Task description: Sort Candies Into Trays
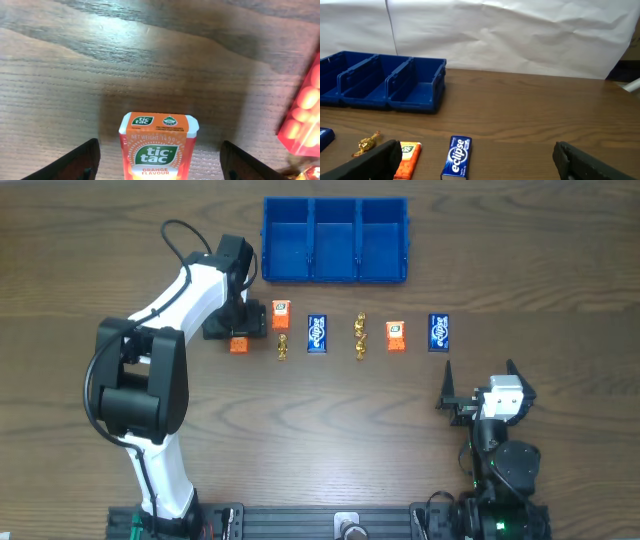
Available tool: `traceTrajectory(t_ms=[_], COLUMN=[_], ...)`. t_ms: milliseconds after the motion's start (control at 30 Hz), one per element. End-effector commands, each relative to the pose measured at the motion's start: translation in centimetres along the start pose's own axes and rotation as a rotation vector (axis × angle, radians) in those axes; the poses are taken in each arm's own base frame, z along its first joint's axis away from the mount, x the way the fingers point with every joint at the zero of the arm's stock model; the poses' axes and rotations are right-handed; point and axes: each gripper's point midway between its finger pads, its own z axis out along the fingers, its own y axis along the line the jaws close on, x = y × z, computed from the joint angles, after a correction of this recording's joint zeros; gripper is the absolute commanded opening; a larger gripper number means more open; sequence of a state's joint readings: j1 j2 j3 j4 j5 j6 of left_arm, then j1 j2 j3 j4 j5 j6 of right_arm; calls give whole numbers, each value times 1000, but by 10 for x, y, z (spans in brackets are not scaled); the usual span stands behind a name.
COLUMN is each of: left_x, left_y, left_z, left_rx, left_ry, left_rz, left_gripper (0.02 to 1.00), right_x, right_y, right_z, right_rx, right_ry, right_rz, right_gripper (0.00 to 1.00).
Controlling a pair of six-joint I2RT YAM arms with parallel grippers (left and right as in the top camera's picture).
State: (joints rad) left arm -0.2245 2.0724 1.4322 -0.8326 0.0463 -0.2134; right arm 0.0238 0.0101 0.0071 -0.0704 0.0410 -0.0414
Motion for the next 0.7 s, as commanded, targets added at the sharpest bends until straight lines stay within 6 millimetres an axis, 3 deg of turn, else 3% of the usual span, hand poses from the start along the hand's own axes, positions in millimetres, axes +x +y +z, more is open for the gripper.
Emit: traceTrajectory(t_ms=[33, 467, 600, 700], left_x=[-6, -4, -5, -4], left_y=[-1, -4, -6, -7], left_z=[1, 7, 7, 7], left_rx=[0, 20, 31, 38], left_ry=[-6, 15, 12, 14], left_rz=[-5, -9, -16, -16], left_gripper=[746, 610, 509, 375], right_x=[0, 0, 0, 0], right_y=[0, 0, 0, 0], right_z=[0, 0, -1, -1], right_rx=[4, 4, 4, 4], right_ry=[0, 0, 0, 0], right_rz=[-13, -13, -13, -13], right_gripper=[998, 998, 998, 998])
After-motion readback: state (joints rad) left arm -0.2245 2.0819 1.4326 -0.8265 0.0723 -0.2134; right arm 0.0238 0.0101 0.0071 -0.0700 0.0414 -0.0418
